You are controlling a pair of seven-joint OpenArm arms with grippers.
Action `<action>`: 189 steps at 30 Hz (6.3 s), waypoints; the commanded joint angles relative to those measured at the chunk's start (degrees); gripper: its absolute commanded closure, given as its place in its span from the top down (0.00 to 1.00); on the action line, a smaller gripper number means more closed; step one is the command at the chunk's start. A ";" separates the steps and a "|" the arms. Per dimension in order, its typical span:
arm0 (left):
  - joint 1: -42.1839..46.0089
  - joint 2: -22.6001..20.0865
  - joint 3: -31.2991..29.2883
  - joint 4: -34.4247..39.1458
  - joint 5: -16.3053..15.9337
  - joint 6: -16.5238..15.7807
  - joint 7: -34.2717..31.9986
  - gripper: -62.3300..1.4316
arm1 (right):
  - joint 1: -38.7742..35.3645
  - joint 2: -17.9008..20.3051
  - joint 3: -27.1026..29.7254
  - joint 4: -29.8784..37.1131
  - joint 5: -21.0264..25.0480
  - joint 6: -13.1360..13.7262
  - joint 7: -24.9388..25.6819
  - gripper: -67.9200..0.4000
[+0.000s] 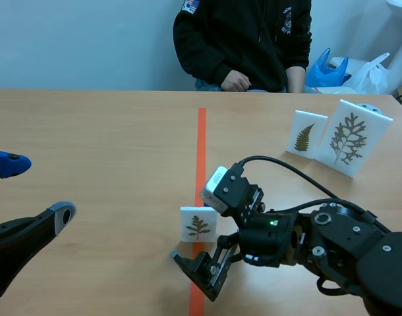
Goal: Sort the leaf by its shape. The table is split by an orange tape line. A compound leaf with several leaflets goes to the left side, a simple leaf with one blade goes to the right side. Return to the home posture when a red brick is placed on the table.
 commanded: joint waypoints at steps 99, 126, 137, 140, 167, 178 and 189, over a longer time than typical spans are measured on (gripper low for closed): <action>-0.26 -0.33 -0.26 0.28 -0.39 -0.22 -0.76 1.00 | 0.68 1.60 49.42 -9.79 12.20 -11.04 -7.52 0.03; -0.26 -0.33 -0.26 0.28 -0.39 -0.22 -0.76 1.00 | 1.14 0.98 49.42 -16.76 10.86 -12.70 -1.99 0.49; -0.26 -0.33 -0.26 0.28 -0.37 -0.22 -0.76 1.00 | -0.81 1.40 49.77 -10.69 11.34 -12.61 -0.96 0.97; -0.26 -0.33 -0.26 0.28 -0.37 -0.22 -0.74 1.00 | -3.65 1.49 50.07 -4.26 11.37 -12.28 -4.02 0.97; -0.26 -0.33 -0.26 0.28 -0.39 -0.22 -0.74 1.00 | -35.10 1.46 49.09 49.92 13.05 -5.90 -16.28 0.97; -0.26 -0.33 -0.26 0.28 -0.39 -0.22 -0.74 1.00 | -34.91 1.62 34.64 50.16 11.23 -5.95 -17.09 0.97; -0.26 -0.33 -0.26 0.28 -0.44 -0.22 0.37 1.00 | -34.93 1.97 30.77 50.16 11.26 -6.05 -19.85 0.97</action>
